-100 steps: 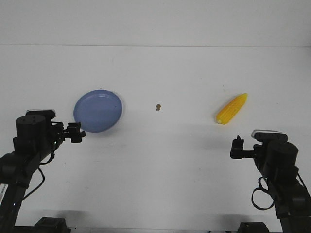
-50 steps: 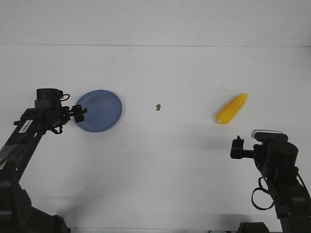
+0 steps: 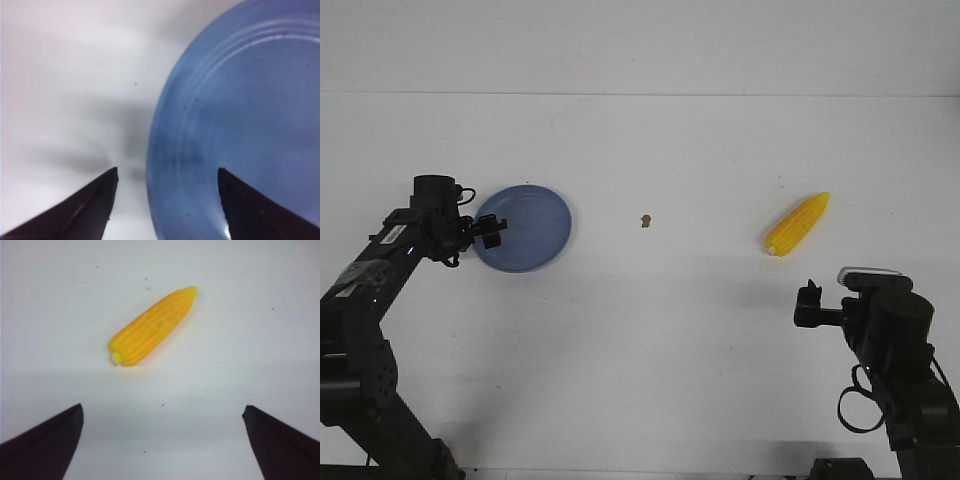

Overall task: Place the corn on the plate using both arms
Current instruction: 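Reach the left gripper forward to the rim of the blue plate, then push the blue plate with the left gripper toward the table center, then withdraw the left gripper from the plate toward the robot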

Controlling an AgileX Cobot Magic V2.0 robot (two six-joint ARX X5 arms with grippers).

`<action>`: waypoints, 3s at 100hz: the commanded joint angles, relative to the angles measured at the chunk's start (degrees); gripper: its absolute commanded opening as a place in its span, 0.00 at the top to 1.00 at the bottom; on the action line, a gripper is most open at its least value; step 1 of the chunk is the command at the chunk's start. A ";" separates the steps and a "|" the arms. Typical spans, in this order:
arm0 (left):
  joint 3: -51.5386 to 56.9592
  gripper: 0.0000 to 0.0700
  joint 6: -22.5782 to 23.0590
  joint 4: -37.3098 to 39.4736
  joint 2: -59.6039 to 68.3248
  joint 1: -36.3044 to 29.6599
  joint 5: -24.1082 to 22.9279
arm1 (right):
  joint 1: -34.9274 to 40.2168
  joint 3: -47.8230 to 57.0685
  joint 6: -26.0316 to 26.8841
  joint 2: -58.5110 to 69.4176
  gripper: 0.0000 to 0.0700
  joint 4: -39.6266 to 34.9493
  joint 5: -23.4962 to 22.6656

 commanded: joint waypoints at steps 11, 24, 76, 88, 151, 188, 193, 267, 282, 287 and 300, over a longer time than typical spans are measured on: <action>1.01 0.53 -0.52 0.13 2.38 0.17 -0.02 | 0.00 0.83 0.57 0.39 0.04 0.61 -0.09; 1.01 0.94 -0.17 -0.17 3.10 0.17 0.24 | 0.00 0.83 0.57 0.39 0.04 0.61 -0.09; 1.07 0.99 -2.14 0.92 -9.60 -0.09 21.77 | 0.00 0.83 0.55 0.39 0.04 0.63 -0.07; 1.05 0.99 -2.91 0.07 -12.85 -2.19 24.52 | 0.00 0.83 0.55 0.39 0.04 0.63 -0.07; -11.45 0.99 -5.99 5.66 -14.53 -26.51 23.50 | 0.00 0.81 0.55 0.39 0.04 0.63 -0.09; -19.21 0.99 -7.43 10.25 -14.40 -28.35 19.87 | 0.00 0.83 0.55 0.39 0.04 0.63 -0.09; -19.52 0.99 -7.41 10.29 -14.36 -28.35 19.61 | 0.00 0.81 0.55 0.39 0.04 0.63 -0.09; -19.61 0.27 -1.77 15.04 -24.57 -23.12 15.54 | 0.00 0.83 0.55 0.39 0.04 0.63 -0.07; -19.61 0.27 7.76 12.83 -33.20 -18.88 3.93 | 0.00 0.83 0.59 0.42 0.04 0.66 -0.11; -19.63 0.27 10.36 11.63 -35.43 -18.01 -0.52 | 0.00 0.83 0.83 0.50 0.04 0.74 -0.09; -19.63 0.27 11.80 9.01 -40.06 -16.68 -7.61 | 0.00 0.83 2.93 1.49 0.04 3.30 -0.07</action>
